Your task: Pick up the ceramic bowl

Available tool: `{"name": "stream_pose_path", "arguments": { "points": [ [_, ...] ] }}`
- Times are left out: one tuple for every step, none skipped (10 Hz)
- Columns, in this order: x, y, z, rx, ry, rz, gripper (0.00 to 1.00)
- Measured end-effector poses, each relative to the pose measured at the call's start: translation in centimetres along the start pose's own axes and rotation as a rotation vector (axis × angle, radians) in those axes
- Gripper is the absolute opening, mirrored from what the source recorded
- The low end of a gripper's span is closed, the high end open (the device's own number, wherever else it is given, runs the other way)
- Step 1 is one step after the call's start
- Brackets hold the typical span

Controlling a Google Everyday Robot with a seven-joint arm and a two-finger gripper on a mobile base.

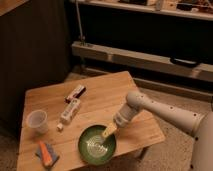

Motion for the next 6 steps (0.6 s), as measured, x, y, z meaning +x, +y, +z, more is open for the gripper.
{"name": "stream_pose_path", "arguments": {
  "points": [
    [0.0,-0.4,-0.6,0.0,-0.001,-0.001,0.8],
    [0.0,-1.1,-1.4,0.0,-0.004,0.0,0.8],
    [0.2,-1.5,-2.3,-0.008,0.0,-0.001,0.8],
    [0.1,-1.8,-2.5,-0.005,-0.001,0.002,0.8],
    [0.1,-1.8,-2.6,-0.003,-0.001,0.003,0.8],
    [0.2,-1.9,-2.5,0.004,-0.002,0.002,0.8]
  ]
}}
